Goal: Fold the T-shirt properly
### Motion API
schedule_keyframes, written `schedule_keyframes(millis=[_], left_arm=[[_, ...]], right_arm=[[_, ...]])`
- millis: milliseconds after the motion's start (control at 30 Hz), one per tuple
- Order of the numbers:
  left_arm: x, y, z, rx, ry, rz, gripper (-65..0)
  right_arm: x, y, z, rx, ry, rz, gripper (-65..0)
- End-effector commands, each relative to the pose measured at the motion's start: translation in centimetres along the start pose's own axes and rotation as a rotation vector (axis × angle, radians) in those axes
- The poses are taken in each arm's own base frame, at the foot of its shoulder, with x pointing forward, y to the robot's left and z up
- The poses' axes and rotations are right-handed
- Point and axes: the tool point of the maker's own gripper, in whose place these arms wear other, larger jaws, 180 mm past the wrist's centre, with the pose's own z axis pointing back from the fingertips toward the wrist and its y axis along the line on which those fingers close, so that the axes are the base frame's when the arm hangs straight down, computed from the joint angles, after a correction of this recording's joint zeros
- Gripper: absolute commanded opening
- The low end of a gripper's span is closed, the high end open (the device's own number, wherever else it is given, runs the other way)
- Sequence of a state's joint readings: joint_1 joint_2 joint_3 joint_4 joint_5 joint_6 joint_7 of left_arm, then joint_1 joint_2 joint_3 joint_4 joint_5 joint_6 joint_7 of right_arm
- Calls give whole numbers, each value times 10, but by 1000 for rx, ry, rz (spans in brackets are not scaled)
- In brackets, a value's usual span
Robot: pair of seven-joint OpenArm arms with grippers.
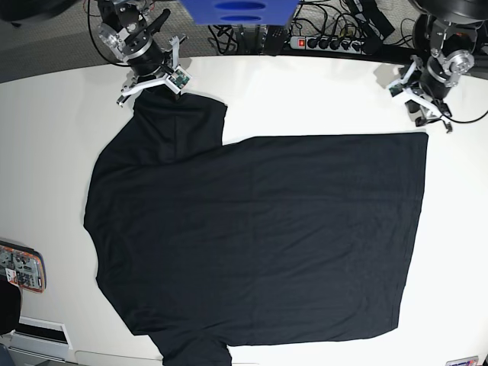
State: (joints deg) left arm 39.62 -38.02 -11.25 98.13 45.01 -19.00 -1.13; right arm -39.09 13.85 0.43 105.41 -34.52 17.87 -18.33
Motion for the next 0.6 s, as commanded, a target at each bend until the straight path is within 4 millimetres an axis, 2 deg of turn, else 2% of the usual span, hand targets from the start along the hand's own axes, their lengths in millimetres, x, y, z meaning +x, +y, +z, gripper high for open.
schedule_keyframes(millis=[0,267,400,567], left_arm=[[-8,12,3,25,24,-32,-412],[-23,20,2,11,85,-77,-409],[-21,24,1,11,63,-27,-362],[-27,10,-6,-31,75,-18,-353]], right_arm=[[-8,2,3,11,37,15,-650],[-8,2,3,11,37,15,-650],[-7,3,3,14,34,16,-650],[-7,4,3,17,33,16,-650]])
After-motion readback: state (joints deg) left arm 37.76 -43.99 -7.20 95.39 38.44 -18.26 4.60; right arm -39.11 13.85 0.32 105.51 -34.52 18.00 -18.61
